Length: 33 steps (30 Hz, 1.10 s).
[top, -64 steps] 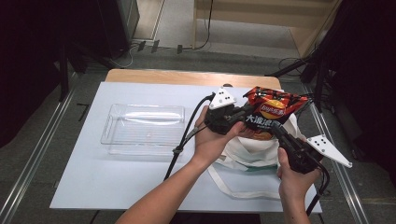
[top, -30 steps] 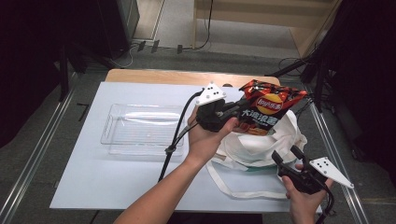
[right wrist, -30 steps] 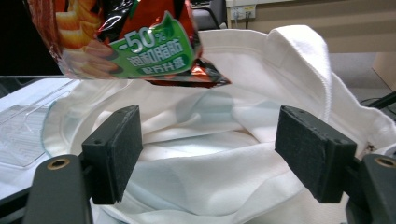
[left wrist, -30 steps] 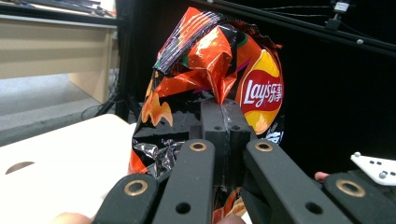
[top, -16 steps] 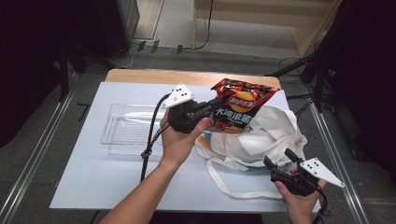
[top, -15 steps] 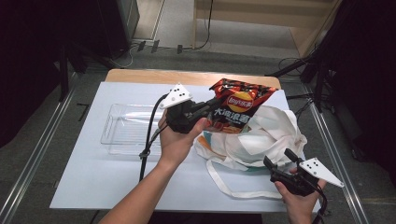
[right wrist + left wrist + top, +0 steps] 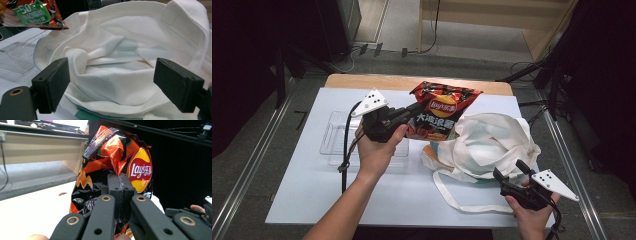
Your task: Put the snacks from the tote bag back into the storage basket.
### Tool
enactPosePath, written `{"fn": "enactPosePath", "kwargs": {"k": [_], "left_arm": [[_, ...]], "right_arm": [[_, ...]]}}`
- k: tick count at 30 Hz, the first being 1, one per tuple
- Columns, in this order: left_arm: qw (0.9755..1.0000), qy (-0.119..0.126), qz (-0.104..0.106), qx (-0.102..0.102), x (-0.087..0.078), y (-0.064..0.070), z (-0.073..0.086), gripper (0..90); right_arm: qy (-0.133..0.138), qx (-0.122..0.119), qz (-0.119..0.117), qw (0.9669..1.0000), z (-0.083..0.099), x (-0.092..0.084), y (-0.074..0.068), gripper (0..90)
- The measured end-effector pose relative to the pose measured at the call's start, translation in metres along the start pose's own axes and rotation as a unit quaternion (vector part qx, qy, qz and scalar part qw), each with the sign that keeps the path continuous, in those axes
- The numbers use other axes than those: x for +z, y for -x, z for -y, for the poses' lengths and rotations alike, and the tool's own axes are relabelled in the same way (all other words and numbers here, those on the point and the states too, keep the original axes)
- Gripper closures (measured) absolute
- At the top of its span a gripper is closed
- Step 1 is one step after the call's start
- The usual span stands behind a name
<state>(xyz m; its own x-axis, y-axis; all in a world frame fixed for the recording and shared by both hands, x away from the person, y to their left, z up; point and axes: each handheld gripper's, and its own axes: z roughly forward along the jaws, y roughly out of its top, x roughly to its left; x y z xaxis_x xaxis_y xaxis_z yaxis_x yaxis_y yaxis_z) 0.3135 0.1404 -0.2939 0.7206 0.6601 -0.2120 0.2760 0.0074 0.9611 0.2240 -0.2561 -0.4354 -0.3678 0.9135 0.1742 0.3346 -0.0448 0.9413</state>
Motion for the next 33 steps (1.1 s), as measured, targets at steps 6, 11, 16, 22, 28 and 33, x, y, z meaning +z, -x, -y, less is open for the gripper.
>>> {"fn": "enactPosePath", "kwargs": {"k": [6, 11, 16, 22, 28, 33], "left_arm": [[0.9998, 0.006, -0.015, -0.006, -0.016, -0.013, -0.002, 90.0], [0.9996, 0.014, -0.023, -0.006, -0.029, -0.021, -0.004, 90.0], [0.9994, 0.014, -0.031, -0.008, -0.038, -0.03, -0.004, 90.0], [0.9987, 0.011, -0.05, -0.009, -0.054, -0.043, 0.0, 90.0], [0.9982, 0.013, -0.056, -0.013, -0.067, -0.053, 0.001, 90.0], [0.9976, 0.016, -0.065, -0.013, -0.079, -0.062, 0.002, 90.0]], "right_arm": [[0.001, 0.0, -0.001, 1.0, 0.001, 0.001, 0.0, 11.8], [-0.002, -0.001, -0.006, 1.0, 0.002, 0.002, -0.001, 9.8], [-0.002, -0.002, -0.01, 0.9999, 0.002, 0.003, -0.002, 9.8], [-0.004, -0.016, -0.012, 0.9998, 0.001, 0.003, -0.005, 9.8], [-0.009, -0.018, -0.012, 0.9997, 0.003, 0.005, -0.006, 9.8], [-0.011, -0.012, -0.012, 0.9998, 0.004, 0.006, -0.006, 9.9]]}}
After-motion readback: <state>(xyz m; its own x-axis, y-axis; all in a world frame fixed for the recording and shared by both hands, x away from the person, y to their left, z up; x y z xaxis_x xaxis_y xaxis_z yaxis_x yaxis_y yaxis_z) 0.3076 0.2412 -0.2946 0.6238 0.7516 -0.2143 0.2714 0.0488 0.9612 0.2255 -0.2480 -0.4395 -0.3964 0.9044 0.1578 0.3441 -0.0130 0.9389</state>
